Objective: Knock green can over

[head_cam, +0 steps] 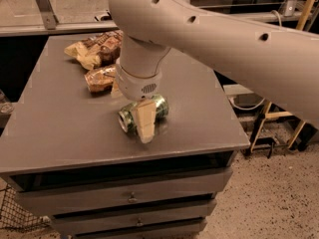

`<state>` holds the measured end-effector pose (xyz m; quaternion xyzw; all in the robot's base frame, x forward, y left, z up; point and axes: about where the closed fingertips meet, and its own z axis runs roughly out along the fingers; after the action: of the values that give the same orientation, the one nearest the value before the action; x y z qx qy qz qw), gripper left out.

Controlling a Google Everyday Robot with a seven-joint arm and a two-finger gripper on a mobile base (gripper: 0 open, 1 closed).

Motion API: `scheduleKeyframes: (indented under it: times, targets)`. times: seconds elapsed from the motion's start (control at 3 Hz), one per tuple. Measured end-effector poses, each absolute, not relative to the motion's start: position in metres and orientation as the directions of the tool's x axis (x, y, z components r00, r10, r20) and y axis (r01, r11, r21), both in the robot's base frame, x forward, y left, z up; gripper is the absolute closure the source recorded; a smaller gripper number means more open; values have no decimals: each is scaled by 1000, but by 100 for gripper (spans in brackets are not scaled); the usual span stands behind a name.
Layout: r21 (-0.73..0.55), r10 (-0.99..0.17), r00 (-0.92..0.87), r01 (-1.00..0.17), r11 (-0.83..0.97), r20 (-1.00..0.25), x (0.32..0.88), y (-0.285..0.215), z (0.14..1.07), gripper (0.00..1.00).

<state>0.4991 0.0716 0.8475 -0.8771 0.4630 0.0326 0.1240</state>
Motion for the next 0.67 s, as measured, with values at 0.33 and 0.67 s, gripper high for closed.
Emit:
scheduleKeyframes:
  times: [0.33, 0.67]
  targets:
    - [-197, -799, 580, -812, -550, -162, 498, 69, 858, 0]
    - [-201, -811, 568, -818, -539, -139, 496, 54, 880, 0]
